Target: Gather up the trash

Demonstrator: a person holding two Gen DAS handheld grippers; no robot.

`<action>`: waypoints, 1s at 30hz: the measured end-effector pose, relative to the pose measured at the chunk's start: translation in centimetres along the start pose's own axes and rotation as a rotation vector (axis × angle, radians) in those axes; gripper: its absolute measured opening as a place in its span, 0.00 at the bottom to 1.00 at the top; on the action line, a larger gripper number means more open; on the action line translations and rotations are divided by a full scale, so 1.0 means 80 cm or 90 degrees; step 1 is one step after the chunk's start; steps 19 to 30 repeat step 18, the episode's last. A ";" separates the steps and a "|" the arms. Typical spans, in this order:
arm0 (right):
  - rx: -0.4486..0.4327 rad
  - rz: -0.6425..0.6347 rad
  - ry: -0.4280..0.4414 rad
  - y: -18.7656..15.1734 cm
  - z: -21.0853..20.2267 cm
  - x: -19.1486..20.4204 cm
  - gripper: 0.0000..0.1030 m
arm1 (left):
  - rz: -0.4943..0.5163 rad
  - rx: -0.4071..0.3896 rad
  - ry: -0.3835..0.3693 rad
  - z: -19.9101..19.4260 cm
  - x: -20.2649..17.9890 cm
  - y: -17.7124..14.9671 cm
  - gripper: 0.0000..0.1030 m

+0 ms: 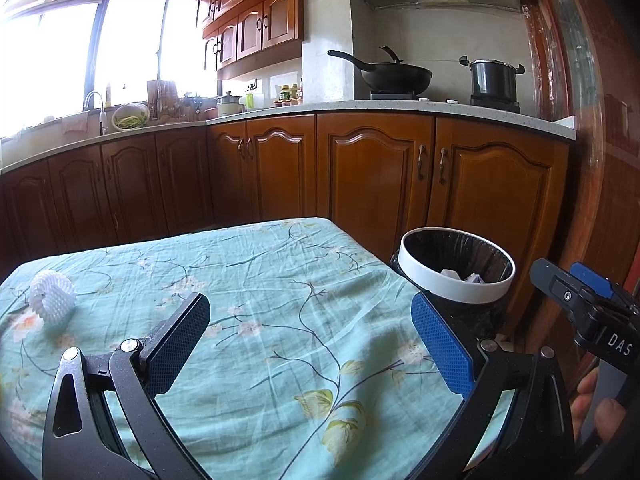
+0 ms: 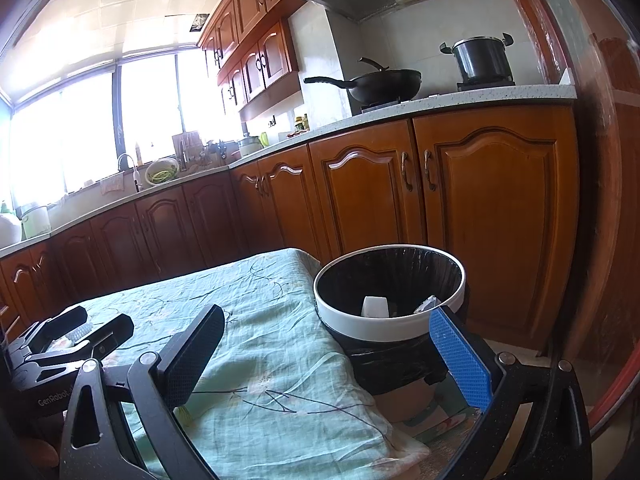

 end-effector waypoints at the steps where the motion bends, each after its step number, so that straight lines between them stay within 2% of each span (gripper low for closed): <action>1: 0.000 0.000 0.000 0.000 0.000 0.000 1.00 | 0.000 0.001 -0.001 0.000 0.000 0.000 1.00; 18: 0.031 0.000 0.009 -0.003 0.020 0.004 1.00 | -0.015 0.013 -0.006 0.009 0.011 -0.002 1.00; 30: 0.031 0.000 0.009 -0.003 0.020 0.004 1.00 | -0.015 0.013 -0.006 0.009 0.011 -0.002 1.00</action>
Point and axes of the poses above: each gripper's, at about its wrist camera, not at the fingertips, and z roughly the way its jaws point, x to its left, y to its top, the point moved 4 cm from there along z, roughly the way its jaws point, and after that the axes turned 15 degrees about -y, right-handed, at the moved point
